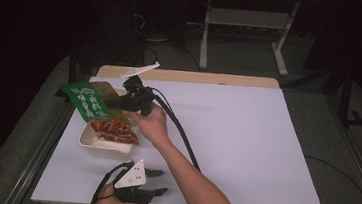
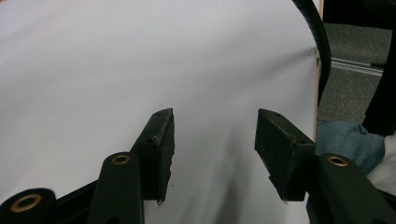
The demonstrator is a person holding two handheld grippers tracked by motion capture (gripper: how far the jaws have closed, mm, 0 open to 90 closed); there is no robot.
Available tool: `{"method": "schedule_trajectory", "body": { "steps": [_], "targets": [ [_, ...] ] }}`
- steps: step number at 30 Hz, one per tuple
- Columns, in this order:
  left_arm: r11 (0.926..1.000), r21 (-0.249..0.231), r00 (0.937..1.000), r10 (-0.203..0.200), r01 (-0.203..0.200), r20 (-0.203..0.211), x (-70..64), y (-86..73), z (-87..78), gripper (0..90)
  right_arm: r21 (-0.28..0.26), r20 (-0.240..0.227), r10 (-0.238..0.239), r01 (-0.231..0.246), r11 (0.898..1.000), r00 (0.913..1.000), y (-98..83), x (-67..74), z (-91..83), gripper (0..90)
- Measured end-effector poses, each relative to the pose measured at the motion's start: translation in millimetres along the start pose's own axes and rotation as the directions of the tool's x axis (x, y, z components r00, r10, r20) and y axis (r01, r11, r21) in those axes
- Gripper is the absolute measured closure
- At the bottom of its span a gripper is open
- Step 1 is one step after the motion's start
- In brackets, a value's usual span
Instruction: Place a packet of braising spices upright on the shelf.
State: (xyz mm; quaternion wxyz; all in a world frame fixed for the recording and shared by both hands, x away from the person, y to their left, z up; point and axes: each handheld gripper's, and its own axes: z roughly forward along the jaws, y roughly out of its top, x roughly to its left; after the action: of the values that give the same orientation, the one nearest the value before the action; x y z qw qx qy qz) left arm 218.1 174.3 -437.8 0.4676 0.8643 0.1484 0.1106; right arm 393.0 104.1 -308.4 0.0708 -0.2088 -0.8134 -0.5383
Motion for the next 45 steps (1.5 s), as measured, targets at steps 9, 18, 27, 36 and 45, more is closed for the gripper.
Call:
{"method": "schedule_trajectory", "body": {
  "steps": [9, 18, 27, 36, 45],
  "targets": [
    [1.0000, 0.000, 1.0000, 0.008, -0.008, -0.001, -0.3, 0.3, 0.1, 46.7, -0.020, 0.070, 0.047, -0.046, 0.999, 0.9964, -13.8, -12.0, 2.0, 89.4],
    [1.0000, -0.004, 1.0000, 0.008, -0.008, -0.002, -1.2, 1.2, 0.1, 46.4, 0.090, 0.076, -0.048, 0.041, 0.995, 0.9959, -14.8, -14.7, 1.6, 81.6],
    [0.9999, -0.005, 0.9999, 0.014, -0.014, -0.002, -1.3, 1.9, 0.1, 46.3, 0.294, 0.038, -0.075, 0.060, 0.954, 0.9965, -16.9, -21.8, 18.8, 82.2],
    [0.9998, -0.004, 0.9998, 0.021, -0.021, -0.004, -2.6, 2.2, -0.2, 46.2, 0.281, 0.014, -0.083, 0.075, 0.957, 0.9965, -20.7, -17.1, 16.2, 90.0],
    [0.9995, -0.009, 0.9995, 0.030, -0.030, -0.001, -3.7, 3.4, -0.3, 46.1, 0.092, 0.008, -0.059, 0.058, 0.994, 0.9982, -21.6, -1.7, -8.0, 90.0]
  ]
}}
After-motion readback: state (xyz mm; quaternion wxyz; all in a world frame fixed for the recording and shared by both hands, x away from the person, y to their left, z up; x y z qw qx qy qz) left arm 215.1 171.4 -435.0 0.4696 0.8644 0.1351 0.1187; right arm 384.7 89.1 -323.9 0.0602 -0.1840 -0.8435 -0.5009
